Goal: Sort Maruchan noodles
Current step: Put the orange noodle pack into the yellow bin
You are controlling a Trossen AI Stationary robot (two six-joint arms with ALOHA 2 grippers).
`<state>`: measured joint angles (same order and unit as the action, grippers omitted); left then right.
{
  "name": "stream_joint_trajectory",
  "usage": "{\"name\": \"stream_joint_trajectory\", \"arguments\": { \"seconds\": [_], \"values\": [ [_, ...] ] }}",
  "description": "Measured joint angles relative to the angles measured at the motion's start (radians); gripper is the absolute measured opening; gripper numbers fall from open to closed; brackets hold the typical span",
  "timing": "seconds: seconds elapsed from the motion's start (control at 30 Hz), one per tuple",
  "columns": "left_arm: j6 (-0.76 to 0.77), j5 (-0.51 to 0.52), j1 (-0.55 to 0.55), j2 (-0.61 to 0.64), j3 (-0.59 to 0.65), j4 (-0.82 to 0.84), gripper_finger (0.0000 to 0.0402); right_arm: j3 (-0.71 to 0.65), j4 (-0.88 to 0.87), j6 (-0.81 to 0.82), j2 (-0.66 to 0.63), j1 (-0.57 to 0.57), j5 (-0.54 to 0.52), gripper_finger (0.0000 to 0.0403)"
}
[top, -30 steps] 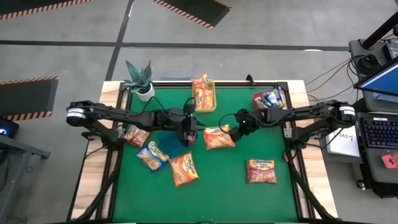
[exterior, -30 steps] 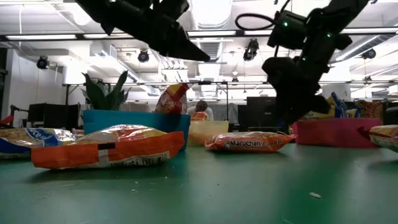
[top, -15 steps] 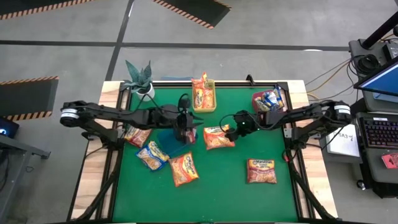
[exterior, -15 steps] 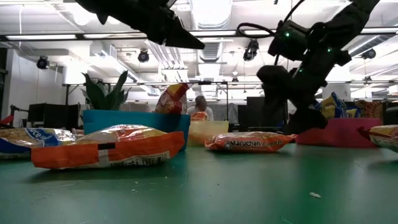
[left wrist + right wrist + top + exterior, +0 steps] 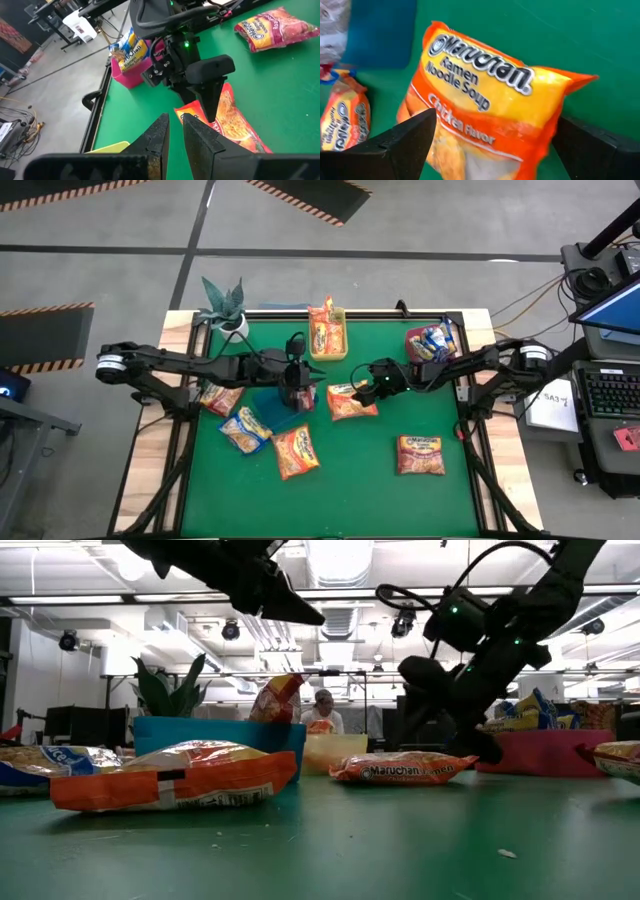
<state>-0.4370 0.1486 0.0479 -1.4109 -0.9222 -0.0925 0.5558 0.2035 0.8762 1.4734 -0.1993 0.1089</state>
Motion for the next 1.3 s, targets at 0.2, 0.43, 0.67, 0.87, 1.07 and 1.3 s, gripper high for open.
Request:
{"name": "stream_joint_trajectory", "arguments": {
  "seconds": [0.2,0.43,0.67,0.87,1.07,1.3],
  "values": [
    [0.0,0.0,0.0,0.0,0.0,0.002,0.0038,0.0,0.066,-0.012,0.036,-0.001,0.0,0.0342],
    [0.0,0.0,0.0,0.0,0.0,0.005,0.0039,-0.001,0.074,-0.016,0.04,-0.001,-0.007,0.0312],
    [-0.002,0.0,0.0,0.0,0.0,0.005,0.0039,-0.002,0.069,-0.031,0.041,-0.001,-0.021,0.0254],
    [-0.069,0.151,-0.001,0.012,0.0,0.004,0.0039,-0.002,0.069,-0.047,0.042,-0.001,-0.031,0.0196],
    [-0.13,0.199,0.034,0.077,0.0,-0.001,0.0039,-0.003,0.069,-0.063,0.042,0.0,-0.038,0.0139],
    [-0.102,-0.037,0.12,0.141,0.015,0.004,0.0039,-0.003,0.07,-0.077,0.042,-0.002,-0.057,0.0069]
  ]
}}
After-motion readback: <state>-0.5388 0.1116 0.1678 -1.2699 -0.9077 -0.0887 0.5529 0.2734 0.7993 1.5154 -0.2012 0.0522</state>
